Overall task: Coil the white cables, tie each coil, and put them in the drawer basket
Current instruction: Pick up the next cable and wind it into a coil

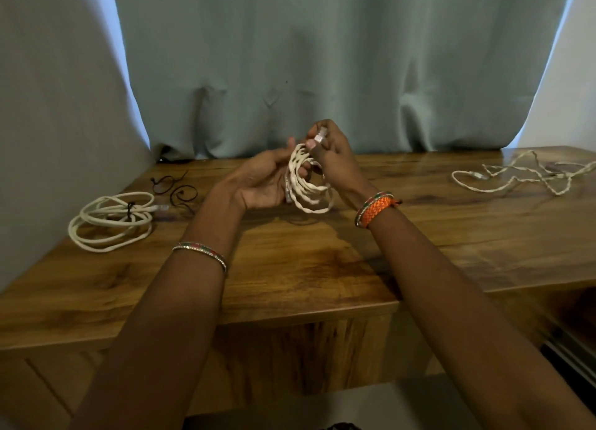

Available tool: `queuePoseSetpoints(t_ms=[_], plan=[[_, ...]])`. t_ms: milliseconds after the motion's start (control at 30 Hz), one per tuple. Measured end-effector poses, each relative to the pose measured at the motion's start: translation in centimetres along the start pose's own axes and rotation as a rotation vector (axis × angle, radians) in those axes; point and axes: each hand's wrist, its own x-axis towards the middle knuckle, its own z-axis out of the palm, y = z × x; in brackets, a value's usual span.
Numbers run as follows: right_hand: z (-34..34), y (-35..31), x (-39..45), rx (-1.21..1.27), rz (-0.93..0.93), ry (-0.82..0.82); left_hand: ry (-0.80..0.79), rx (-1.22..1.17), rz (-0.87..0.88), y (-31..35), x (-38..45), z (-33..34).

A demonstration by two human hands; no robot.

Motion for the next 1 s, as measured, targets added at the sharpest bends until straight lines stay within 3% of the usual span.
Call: queuePoseSetpoints(t_ms=[133, 267, 433, 600, 733, 867, 933, 1000], plan=[[-0.7, 0.2, 0.0, 0.016, -0.026, -0.006, -0.008, 0.010, 0.022, 0.0, 0.0, 0.5], [-0.7, -0.1, -0.2, 0.227, 0.032, 0.011, -0.032, 0.047, 0.059, -0.2, 0.0, 0.7], [-0.9, 0.3, -0.1, 0.102, -0.006, 0.070, 0.001, 0.179, 0.086, -0.6, 0.2, 0.1], [-0.8, 1.2, 0.1, -0.149, -0.094, 0.251, -0.042, 0.146, 0.149, -1.0, 0.1, 1.3], [-1.3, 2.3, 1.2, -0.035, 0.289, 0.357, 0.025, 0.135, 0.239, -1.3, 0.6, 2.1], [-2.2, 1.4, 0.5, 0.180, 0.732, 0.175, 0.117, 0.057, 0.299, -1.2, 0.9, 1.7], [-2.1, 0.6, 0.1, 0.404, 0.732, 0.113, 0.136, 0.071, 0.272, -1.2, 0.9, 1.4], [-1.8, 0.5, 0.2, 0.469, 0.689, 0.078, 0.130, 0.067, 0.235, -1.3, 0.9, 1.4]])
